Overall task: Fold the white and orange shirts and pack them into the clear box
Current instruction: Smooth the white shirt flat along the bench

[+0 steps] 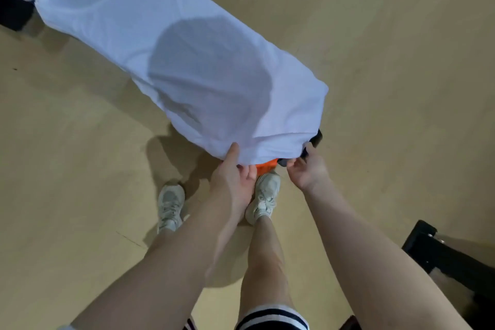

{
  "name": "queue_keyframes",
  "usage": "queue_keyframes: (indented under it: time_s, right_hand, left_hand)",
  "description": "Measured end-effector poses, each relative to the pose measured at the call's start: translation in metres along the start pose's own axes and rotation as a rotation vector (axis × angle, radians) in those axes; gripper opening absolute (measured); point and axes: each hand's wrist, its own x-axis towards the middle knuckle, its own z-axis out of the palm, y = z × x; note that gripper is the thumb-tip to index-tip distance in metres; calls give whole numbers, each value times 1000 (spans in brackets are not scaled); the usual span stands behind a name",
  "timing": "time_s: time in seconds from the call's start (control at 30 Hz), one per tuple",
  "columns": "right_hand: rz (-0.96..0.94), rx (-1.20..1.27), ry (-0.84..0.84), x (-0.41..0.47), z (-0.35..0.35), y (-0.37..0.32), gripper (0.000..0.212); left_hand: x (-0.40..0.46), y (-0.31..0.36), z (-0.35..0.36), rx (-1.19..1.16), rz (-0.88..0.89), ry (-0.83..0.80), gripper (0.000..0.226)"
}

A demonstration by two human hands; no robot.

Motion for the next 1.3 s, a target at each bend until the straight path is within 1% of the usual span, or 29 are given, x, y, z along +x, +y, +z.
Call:
queue_keyframes:
  time_s: [0.1, 0.17, 0.23, 0.3, 0.33, 0.4, 0.5, 0.57, 0.67, 0.73, 0.8, 0.83, 0.9, 0.97, 1.03, 1.07, 1.1, 1.13, 1.17, 1.2, 1.23, 1.3]
  right_hand:
    - [149, -62, -83, -1, -8, -16, 19]
    - [222, -152, -118, -10, -9, -25, 18]
    - [205, -208, -102, -18, -9, -32, 14]
    - [173, -150, -82, -24, -8, -40, 13]
    - [166, -76, -103, -26, -7, -45, 13]
    - [141, 84, -199, -26, -5, -55, 9]
    - [83, 133, -314, -19, 2, -70, 9]
    - [64, 122, -353, -18, 9, -78, 12]
    - [61, -12, -363, -19, 23, -86, 14]
    - [1, -122, -344, -20, 36, -90, 9]
    - [-172, -287, -346, -21, 53, -92, 29]
    - [-291, -451, -374, -22, 62, -91, 37]
    - [-517, -864, -474, -20, 80, -88, 44]
    - [-755, -1273, -532, -9, 94, -86, 44]
    - [-941, -1647, -508, 3, 101, -85, 38]
    - [-1005, -1797, -463, 9, 102, -86, 32]
    - [-1073, -1899, -393, 14, 103, -87, 27]
    - [-1154, -1943, -320, 18, 102, -88, 25]
    - [-1233, -1934, -269, 22, 101, -89, 26]
    - [-1288, -1904, -235, 26, 100, -90, 30]
    - [-1309, -1894, -212, 30, 100, -91, 35]
    - [-1275, -1953, -179, 38, 101, -92, 42]
  left_hand:
    - [-12, -5, 7, -126, 97, -49, 9]
    - [-20, -8, 10, -175, 141, -65, 9]
    - [-28, -14, 12, -250, 178, -63, 9]
    - [-34, -18, 15, -311, 213, -55, 12]
    - [-35, -18, 17, -337, 225, -45, 16]
    - [-35, -18, 18, -385, 234, -33, 20]
    - [-36, -16, 22, -410, 236, -29, 21]
    - [-36, -12, 20, -418, 262, 15, 22]
    - [-39, -3, 13, -410, 300, 51, 18]
    - [-41, 4, 11, -392, 316, 63, 16]
    - [-39, 11, 12, -383, 347, 75, 14]
    - [-35, 16, 13, -382, 366, 78, 14]
    - [-25, 26, 18, -362, 401, 81, 16]
    - [-7, 31, 23, -296, 408, 57, 23]
    - [18, 31, 26, -117, 436, 74, 24]
    - [29, 30, 28, 32, 484, 141, 20]
    - [39, 29, 30, 199, 552, 222, 22]
    - [46, 29, 32, 388, 638, 284, 30]
    - [53, 29, 33, 571, 719, 306, 38]
    - [57, 30, 37, 715, 810, 295, 42]
    - [61, 31, 42, 829, 908, 254, 42]
    - [68, 37, 52, 1096, 1100, 183, 38]
